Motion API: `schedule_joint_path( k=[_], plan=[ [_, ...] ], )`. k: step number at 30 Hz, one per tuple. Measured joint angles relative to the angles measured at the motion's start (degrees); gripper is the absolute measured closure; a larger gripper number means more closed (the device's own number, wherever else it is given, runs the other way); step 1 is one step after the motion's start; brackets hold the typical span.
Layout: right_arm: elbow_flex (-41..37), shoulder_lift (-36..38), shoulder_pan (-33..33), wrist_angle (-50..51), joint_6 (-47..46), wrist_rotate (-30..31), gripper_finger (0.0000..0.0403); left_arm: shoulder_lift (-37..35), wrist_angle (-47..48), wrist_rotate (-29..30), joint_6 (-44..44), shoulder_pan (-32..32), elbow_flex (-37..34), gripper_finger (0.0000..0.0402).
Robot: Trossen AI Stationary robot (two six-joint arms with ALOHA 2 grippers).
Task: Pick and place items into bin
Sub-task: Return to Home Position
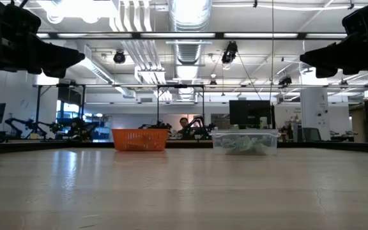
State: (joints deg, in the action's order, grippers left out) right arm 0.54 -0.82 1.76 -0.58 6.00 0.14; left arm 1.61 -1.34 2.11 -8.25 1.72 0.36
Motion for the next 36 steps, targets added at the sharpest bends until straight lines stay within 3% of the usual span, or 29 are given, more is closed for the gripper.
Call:
schedule_joint_path(
  k=[36],
  plan=[
    [0.0,-0.07,0.0,0.13,1.05,-0.04,0.033,1.74,-0.14,0.26,0.37,0.04,0.0,0.0294]
  ],
)
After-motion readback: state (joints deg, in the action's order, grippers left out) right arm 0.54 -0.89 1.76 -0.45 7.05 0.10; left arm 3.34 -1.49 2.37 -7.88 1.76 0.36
